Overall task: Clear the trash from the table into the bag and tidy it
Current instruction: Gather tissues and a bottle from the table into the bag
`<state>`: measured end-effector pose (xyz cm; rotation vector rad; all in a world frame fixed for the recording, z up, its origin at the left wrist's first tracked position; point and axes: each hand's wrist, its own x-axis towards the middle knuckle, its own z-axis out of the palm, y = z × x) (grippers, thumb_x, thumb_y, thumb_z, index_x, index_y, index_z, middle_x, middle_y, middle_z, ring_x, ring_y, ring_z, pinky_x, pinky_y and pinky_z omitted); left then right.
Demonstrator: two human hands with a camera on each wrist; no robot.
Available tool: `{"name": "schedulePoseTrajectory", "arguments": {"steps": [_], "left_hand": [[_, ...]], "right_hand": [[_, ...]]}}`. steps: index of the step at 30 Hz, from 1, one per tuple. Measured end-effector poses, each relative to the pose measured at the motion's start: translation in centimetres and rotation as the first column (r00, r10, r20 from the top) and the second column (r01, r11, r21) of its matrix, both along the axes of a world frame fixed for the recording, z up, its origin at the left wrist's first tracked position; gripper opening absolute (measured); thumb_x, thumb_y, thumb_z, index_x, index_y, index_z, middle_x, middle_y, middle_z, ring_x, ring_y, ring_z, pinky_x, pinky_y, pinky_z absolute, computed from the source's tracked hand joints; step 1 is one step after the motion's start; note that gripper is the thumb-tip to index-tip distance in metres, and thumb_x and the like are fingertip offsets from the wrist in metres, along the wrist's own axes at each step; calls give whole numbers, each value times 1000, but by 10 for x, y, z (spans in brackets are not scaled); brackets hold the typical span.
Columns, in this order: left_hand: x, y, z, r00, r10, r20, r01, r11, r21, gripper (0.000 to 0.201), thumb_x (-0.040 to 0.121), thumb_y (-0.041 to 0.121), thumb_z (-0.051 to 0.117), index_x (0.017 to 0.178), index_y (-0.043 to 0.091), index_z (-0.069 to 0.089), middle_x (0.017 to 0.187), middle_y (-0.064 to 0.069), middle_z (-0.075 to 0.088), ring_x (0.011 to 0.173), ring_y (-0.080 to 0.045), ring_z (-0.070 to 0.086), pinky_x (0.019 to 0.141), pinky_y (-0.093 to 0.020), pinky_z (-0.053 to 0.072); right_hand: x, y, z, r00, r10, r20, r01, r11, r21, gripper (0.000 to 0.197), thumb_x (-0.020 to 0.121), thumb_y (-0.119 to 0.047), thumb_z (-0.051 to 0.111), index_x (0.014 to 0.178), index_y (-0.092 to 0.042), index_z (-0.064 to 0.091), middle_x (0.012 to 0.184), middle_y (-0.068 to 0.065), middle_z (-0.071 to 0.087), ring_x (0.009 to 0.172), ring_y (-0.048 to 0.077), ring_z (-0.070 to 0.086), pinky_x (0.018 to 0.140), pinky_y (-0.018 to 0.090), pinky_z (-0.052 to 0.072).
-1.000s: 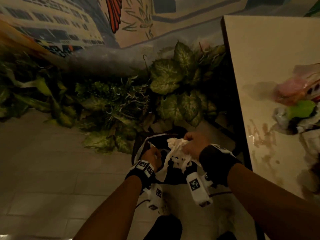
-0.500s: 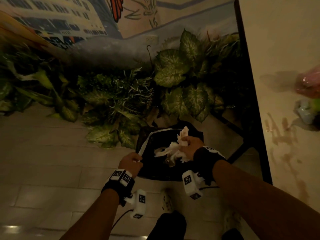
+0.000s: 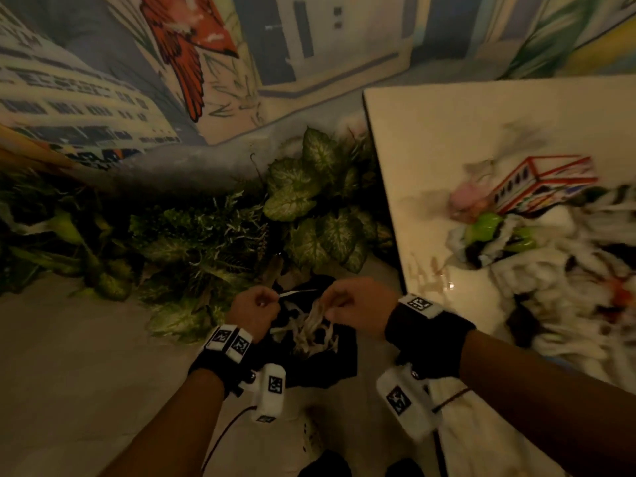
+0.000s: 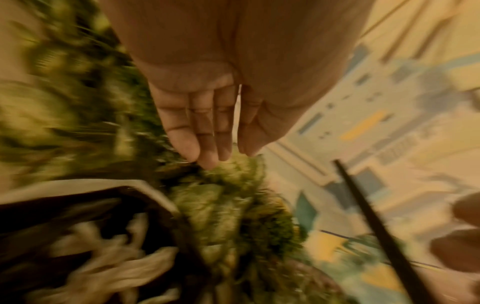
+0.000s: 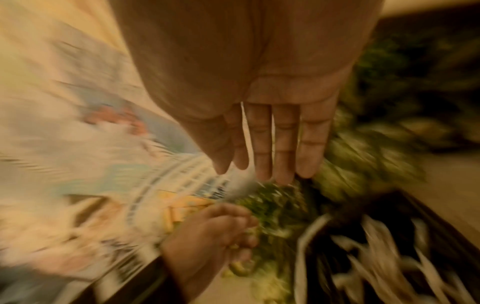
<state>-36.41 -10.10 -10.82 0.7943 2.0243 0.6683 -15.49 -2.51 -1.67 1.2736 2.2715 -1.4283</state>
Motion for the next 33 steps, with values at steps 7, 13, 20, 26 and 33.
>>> {"name": "schedulePoseTrajectory", "arguments": {"steps": [7, 13, 20, 26, 33], "left_hand": [[102, 65, 90, 978, -197, -69, 207, 962, 179, 9, 82, 4, 64, 85, 13, 65, 76, -7, 66, 68, -18, 61, 63, -26, 52], [196, 113, 114, 905, -367, -218, 408, 893, 191, 19, 80, 12, 69, 97, 18, 62, 96, -2, 66, 82, -16, 58, 75, -28, 49], [293, 164, 103, 699, -632, -335, 671, 741, 2, 78, 76, 26, 72, 141, 37, 31, 139, -9, 40, 122, -31, 47, 100, -39, 44], [329, 181, 100, 445, -666, -599, 782, 615, -102, 73, 78, 27, 69, 141, 29, 32, 148, -4, 32, 132, -29, 34, 106, -44, 38], [349, 193, 86, 323, -718, -617, 759, 585, -285, 76, 76, 22, 72, 141, 25, 31, 153, -9, 22, 141, -32, 17, 107, -52, 35]], "right_hand": [[144, 29, 84, 998, -64, 5, 61, 974, 219, 17, 84, -30, 66, 99, -22, 67, 89, -11, 63, 82, 9, 61, 75, 21, 46], [264, 73, 91, 950, -257, 178, 179, 914, 364, 23, 83, -35, 66, 102, -24, 63, 103, -5, 63, 91, 15, 60, 79, 27, 47], [311, 86, 60, 915, -249, 318, 129, 927, 353, 48, 77, -39, 72, 119, -27, 51, 128, 3, 48, 113, 24, 51, 94, 36, 46], [327, 82, 45, 928, -177, 327, 55, 935, 350, 57, 75, -41, 73, 125, -34, 46, 123, 2, 44, 111, 25, 48, 92, 34, 42], [316, 88, 26, 919, -1, 393, -134, 940, 314, 83, 73, -43, 72, 140, -47, 23, 144, 7, 23, 132, 34, 28, 107, 45, 34]]}}
